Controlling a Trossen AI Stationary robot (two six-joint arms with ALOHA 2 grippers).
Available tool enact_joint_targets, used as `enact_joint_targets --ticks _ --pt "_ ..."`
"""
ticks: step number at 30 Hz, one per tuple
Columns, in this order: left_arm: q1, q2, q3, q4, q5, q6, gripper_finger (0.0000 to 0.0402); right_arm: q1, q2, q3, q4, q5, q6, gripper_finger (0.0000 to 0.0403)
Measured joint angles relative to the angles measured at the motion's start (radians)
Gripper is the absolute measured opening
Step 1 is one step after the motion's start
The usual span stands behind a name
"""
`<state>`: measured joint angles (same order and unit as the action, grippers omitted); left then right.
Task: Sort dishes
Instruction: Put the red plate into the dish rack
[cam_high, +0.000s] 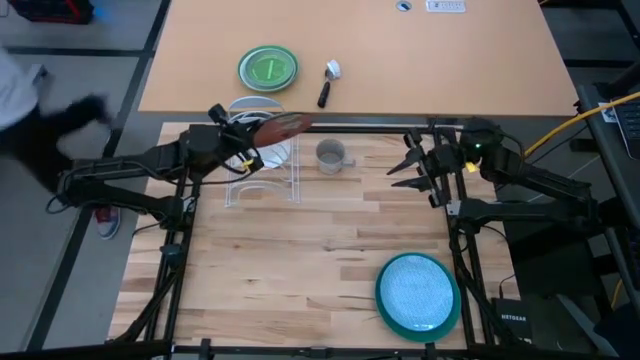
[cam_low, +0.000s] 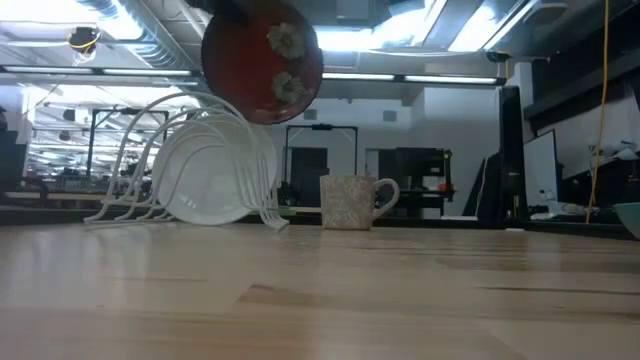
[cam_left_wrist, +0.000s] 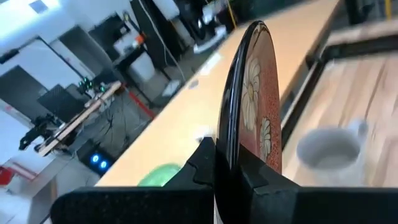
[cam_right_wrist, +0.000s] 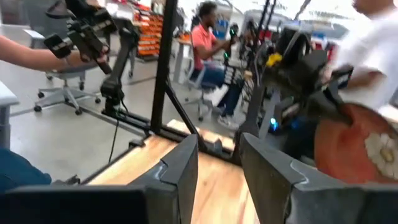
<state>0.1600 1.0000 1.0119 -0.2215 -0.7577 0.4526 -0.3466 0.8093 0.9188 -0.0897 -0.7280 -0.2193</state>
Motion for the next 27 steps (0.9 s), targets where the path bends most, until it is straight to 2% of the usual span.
enact_joint_targets --ticks 7,21,27 --pt "0.040 -0.001 0.000 -0.143 0.028 -0.027 0.0002 0.000 0.000 0.000 -0.049 0.014 -0.033 0.0127" --pt "0.047 0.000 0.000 -0.424 0.062 -0.092 0.0001 0.000 0.000 0.000 -0.049 0.014 -0.077 0.0127" --pt "0.049 0.000 -0.030 -0.448 0.090 -0.111 0.0001 0.000 0.006 0.000 -0.045 0.014 -0.077 0.0127"
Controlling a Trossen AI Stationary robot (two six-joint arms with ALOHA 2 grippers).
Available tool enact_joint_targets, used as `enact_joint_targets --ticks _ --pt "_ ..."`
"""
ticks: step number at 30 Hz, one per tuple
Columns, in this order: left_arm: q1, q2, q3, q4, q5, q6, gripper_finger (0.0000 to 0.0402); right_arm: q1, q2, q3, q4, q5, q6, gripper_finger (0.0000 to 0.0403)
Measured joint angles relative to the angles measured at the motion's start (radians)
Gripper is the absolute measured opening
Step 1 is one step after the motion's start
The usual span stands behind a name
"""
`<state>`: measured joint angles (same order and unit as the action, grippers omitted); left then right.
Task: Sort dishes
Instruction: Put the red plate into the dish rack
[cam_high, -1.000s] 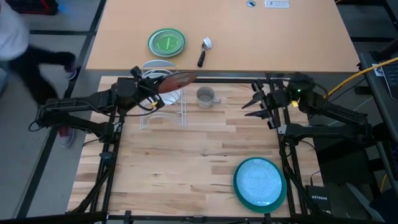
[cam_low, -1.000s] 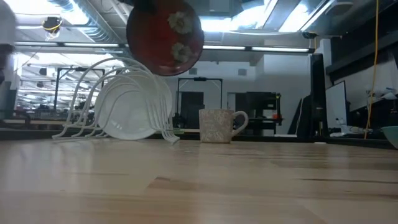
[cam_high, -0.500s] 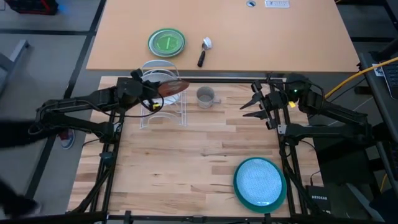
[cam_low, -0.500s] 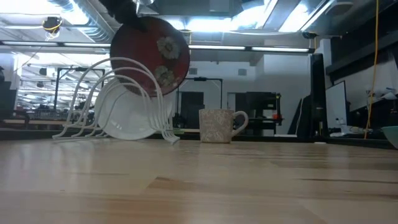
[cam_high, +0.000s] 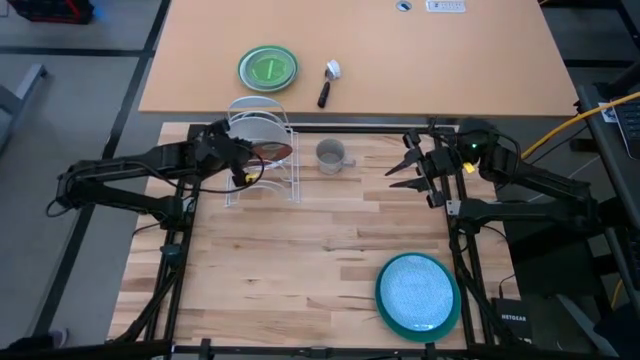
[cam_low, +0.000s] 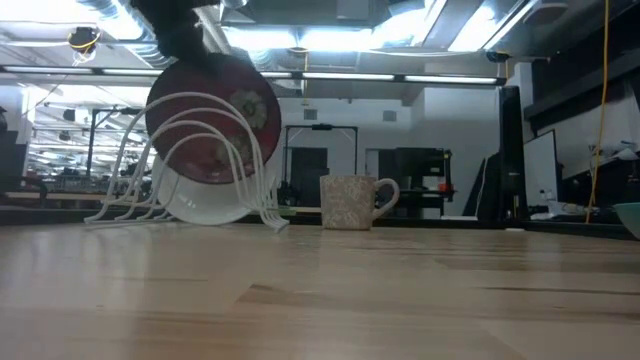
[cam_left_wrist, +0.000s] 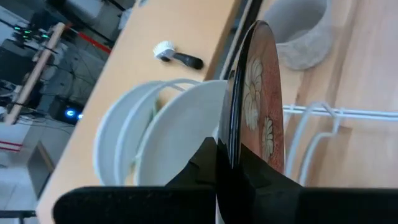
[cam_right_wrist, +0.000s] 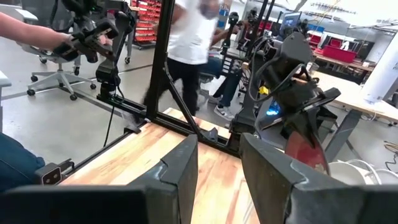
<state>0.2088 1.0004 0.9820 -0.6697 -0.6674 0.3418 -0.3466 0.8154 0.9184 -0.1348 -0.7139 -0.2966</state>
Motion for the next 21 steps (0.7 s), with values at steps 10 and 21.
enact_joint_targets --ticks 10,21 --pt "0.057 0.008 -0.084 0.012 0.103 -0.022 0.0001 0.000 0.059 -0.024 0.004 0.008 0.000 0.0127" --pt "0.123 0.005 -0.160 0.047 0.187 -0.016 0.0004 0.000 0.168 -0.024 0.006 0.008 0.000 0.0127"
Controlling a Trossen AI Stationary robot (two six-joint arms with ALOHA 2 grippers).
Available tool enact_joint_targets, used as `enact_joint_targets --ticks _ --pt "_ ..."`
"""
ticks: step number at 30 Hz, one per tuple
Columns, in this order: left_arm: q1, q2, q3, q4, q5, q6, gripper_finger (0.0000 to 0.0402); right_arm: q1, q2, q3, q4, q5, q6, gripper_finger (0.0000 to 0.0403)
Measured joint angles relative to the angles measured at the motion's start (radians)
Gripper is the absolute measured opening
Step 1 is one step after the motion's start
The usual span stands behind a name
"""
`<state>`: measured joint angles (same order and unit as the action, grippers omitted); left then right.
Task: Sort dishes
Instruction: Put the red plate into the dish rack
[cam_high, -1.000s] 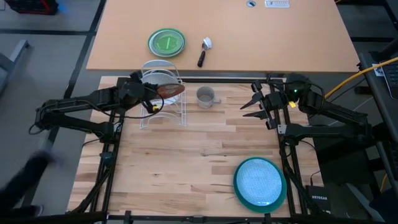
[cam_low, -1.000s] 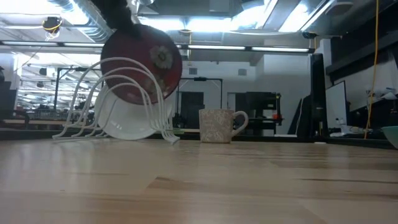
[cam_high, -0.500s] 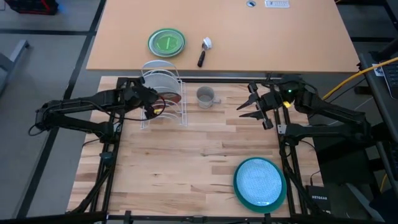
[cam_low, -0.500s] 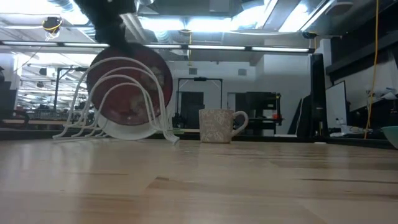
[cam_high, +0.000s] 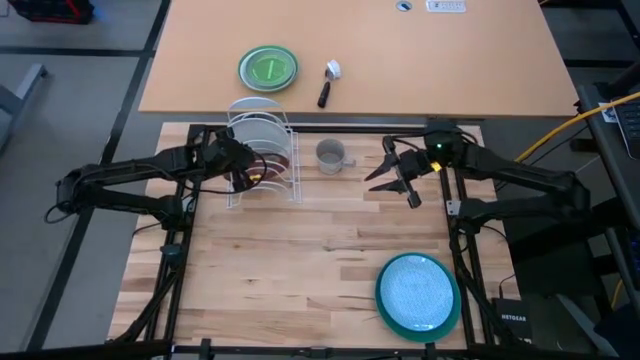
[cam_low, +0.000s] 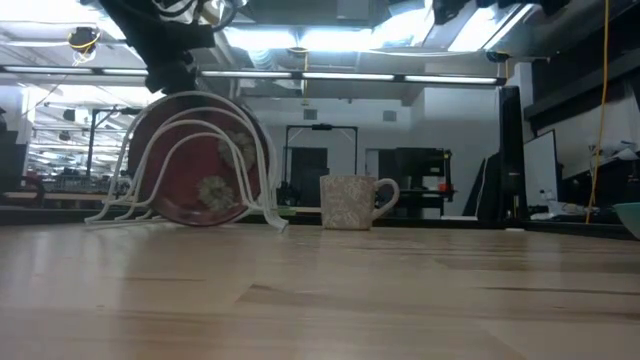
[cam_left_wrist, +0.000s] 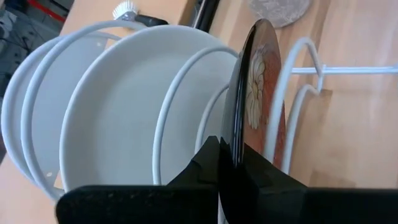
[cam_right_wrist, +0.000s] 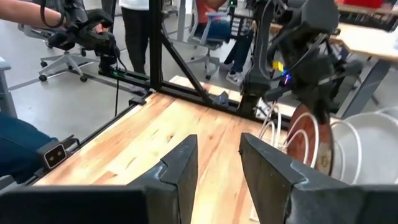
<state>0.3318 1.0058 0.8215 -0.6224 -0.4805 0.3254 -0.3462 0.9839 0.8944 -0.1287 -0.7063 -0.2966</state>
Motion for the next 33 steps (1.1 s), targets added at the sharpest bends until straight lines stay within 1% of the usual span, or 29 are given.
enact_joint_targets --ticks 3,8,14,19,29,33 --pt "0.004 0.001 -0.015 0.043 0.001 0.023 0.0009 0.000 0.030 0.000 0.001 0.000 0.000 0.0127" --pt "0.004 0.002 -0.020 0.067 0.007 0.050 0.0017 0.000 0.072 0.000 0.000 0.000 0.000 0.0127" --pt "0.004 0.002 -0.020 0.060 0.005 0.026 0.0035 0.000 0.106 0.000 0.000 0.000 0.000 0.0127" --pt "0.004 0.002 -0.020 0.060 -0.011 0.007 0.0051 0.000 0.110 0.000 0.004 0.000 0.000 0.0127" --pt "0.004 0.002 -0.020 0.060 -0.039 -0.077 0.0111 0.000 0.110 0.000 0.004 0.000 0.000 0.0127" --pt "0.004 -0.002 -0.014 0.055 -0.037 -0.113 0.0127 0.000 0.110 0.000 0.004 0.000 0.000 0.0127"
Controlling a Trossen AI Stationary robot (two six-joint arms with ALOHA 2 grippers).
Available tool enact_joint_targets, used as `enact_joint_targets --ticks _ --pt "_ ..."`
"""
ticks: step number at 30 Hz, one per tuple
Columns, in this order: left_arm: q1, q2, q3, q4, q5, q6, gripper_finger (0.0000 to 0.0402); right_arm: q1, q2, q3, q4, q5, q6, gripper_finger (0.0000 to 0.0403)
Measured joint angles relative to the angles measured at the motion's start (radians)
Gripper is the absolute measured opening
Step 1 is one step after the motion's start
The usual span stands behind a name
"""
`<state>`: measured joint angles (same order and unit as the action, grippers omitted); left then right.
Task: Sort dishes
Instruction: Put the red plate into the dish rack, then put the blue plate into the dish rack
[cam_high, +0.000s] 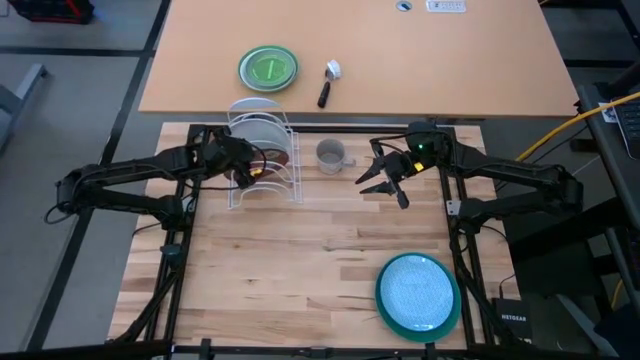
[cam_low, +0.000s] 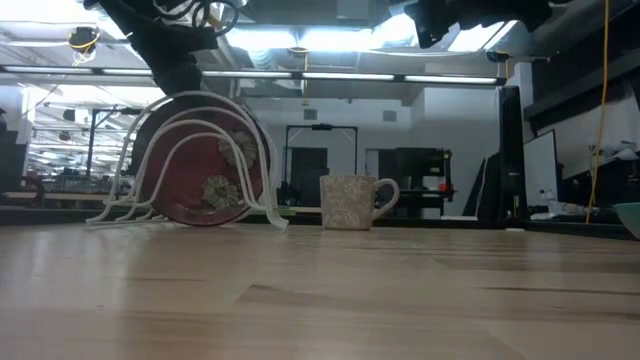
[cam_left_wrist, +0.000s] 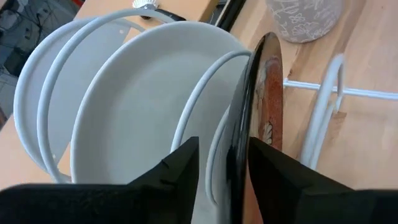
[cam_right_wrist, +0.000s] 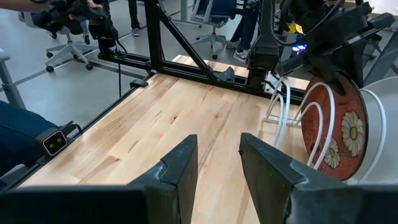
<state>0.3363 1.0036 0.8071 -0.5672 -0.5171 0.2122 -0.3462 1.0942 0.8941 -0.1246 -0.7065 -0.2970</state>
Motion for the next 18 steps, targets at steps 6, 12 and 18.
enact_joint_targets --ticks 6,12,18 --pt "-0.001 -0.030 0.037 0.003 0.009 -0.008 0.0129 0.000 0.000 0.000 0.000 0.000 -0.001 0.0127" --pt "-0.001 -0.064 0.044 0.002 0.000 -0.002 0.0129 0.000 0.000 0.000 0.001 0.000 -0.021 0.0127" --pt "-0.001 -0.064 0.044 0.004 -0.003 -0.015 0.0129 0.000 0.000 0.000 0.001 0.000 -0.021 0.0127"
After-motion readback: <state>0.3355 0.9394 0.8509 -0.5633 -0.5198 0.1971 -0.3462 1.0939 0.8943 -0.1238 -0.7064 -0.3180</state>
